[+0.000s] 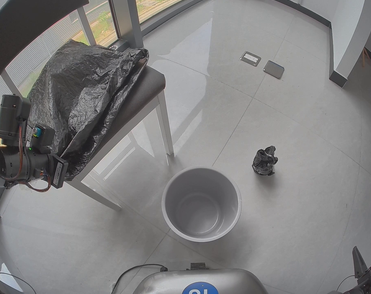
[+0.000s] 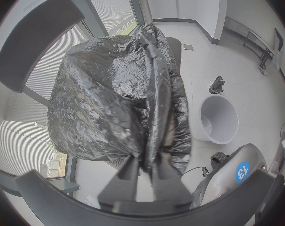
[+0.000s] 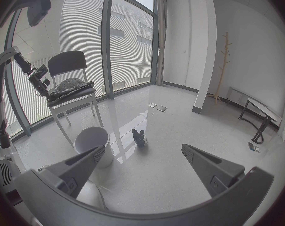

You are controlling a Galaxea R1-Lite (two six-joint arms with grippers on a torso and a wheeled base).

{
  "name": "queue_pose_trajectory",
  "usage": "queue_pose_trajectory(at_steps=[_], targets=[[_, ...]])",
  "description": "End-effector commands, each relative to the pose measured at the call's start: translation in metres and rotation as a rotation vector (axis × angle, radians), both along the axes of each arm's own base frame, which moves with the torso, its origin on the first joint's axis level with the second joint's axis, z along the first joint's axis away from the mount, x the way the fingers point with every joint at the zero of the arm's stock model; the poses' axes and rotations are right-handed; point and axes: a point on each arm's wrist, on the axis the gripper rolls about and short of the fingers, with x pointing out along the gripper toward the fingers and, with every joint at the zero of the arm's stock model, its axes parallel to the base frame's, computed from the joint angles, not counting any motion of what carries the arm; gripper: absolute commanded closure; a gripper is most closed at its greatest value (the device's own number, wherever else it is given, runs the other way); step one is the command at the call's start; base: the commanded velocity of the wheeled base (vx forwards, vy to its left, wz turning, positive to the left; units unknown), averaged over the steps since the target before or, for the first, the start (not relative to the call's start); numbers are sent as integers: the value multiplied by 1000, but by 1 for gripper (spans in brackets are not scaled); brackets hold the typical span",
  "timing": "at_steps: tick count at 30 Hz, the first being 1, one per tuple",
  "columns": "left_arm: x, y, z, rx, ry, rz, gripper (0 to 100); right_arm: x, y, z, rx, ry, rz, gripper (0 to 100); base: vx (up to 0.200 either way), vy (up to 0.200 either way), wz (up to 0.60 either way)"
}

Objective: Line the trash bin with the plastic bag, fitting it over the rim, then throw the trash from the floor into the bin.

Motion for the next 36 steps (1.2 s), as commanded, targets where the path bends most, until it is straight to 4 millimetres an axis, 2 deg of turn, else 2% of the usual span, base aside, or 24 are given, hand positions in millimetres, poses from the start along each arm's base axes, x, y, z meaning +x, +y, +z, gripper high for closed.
queue_pose_trajectory(at_steps=[1,6,12,21,22,25,26,27,28,29,30,31,34,36], targets=[[-8,-1,2,1,-11,-15,100,1,0,-5,0,8,-1,0,0,0,0],[-21,-1,-4,20,-4,-23,100,1,0,-5,0,8,-1,0,0,0,0],[-39,-4,-2,28,-71,-39,100,1,0,-5,12,9,-2,0,0,0,0],[-41,-11,9,-86,-164,-113,100,1,0,-5,28,17,-2,0,0,0,0],[-45,-21,12,-141,-165,-145,100,1,0,-5,55,27,-18,0,0,0,0],[-48,-28,14,-170,-153,-170,100,2,0,-5,55,33,-27,0,0,0,0],[-49,-32,15,-172,-142,-189,100,3,0,-2,65,47,-49,0,0,0,0],[-49,-35,16,-173,-137,-203,100,3,0,9,91,40,-72,0,0,0,0],[-49,-35,16,-173,-137,-203,100,3,0,9,91,40,-72,0,0,0,0],[-50,-41,18,-176,-133,-233,100,7,0,51,209,29,-111,0,0,0,0],[-50,-44,19,-176,-129,-248,100,11,0,69,266,49,-104,0,0,0,0],[-51,-48,20,-178,-129,-266,100,16,0,74,281,93,-90,0,0,0,0],[-50,-58,20,-205,-130,-303,100,17,1,70,131,149,10,0,0,0,0],[-50,-64,25,-251,-146,-309,100,17,1,71,97,154,28,0,0,0,0]])
